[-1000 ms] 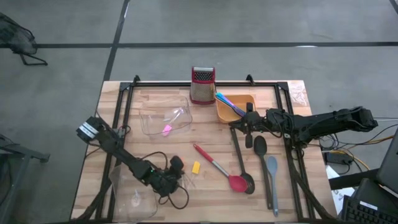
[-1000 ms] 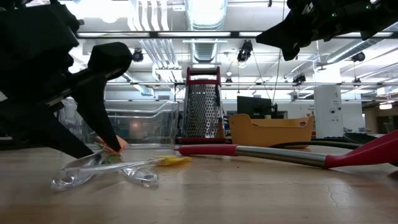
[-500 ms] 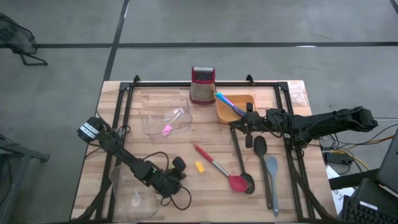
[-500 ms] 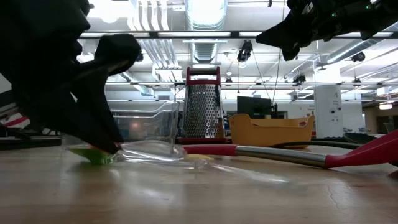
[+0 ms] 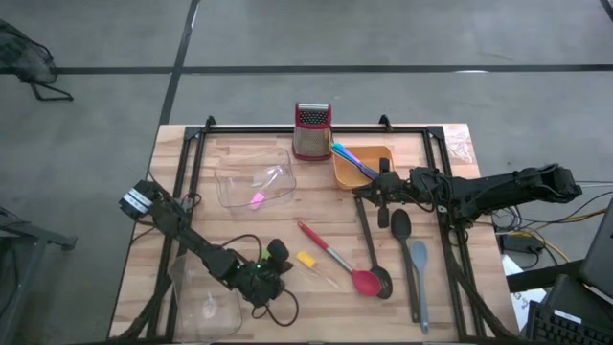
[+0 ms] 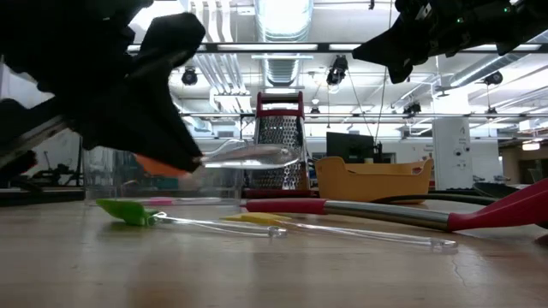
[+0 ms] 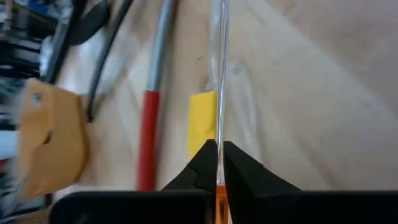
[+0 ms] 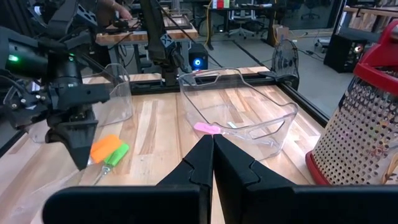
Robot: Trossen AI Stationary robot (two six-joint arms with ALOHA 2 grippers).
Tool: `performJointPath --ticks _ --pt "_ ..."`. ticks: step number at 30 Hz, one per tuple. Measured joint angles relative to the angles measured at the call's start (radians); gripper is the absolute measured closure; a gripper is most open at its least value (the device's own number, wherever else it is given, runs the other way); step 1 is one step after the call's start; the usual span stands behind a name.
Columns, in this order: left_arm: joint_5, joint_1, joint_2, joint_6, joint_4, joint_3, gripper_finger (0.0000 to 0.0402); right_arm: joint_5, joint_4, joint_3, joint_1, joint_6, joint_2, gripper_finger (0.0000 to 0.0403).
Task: Pick & Place Kitchen Items
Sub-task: Put the orange spatula into the top transparent bin
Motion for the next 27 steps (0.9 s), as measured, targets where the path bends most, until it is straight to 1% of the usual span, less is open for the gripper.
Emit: performJointPath --ticks 3,10,13,15,18,24,27 --pt "-0.092 0.0 -0.006 0.025 -0.036 0.014 0.0386 0.0 0.0 0.0 0.0 0.004 0.0 0.0394" --pt "-0.436 0.001 -0.091 0.026 -0.195 0.016 0.0385 0.0 0.0 0.0 0.0 0.004 0.0 0.0394" --pt "-0.542 0.01 -0.145 0.003 -0.288 0.014 0.0384 0.0 0.0 0.0 0.0 0.004 0.0 0.0394" --pt "-0.574 0.024 -0.183 -0.026 -0.342 0.013 0.0385 0.0 0.0 0.0 0.0 0.004 0.0 0.0394" --pt "-0.579 0.062 -0.237 -0.071 -0.405 0.006 0.0385 0.0 0.0 0.0 0.0 0.004 0.0 0.0394" --pt "-0.554 0.169 -0.33 -0.198 -0.515 -0.027 0.0381 0.0 0.0 0.0 0.0 0.004 0.0 0.0394" --pt "-0.537 0.235 -0.372 -0.249 -0.527 -0.073 0.038 0.0 0.0 0.0 0.0 0.003 0.0 0.0394"
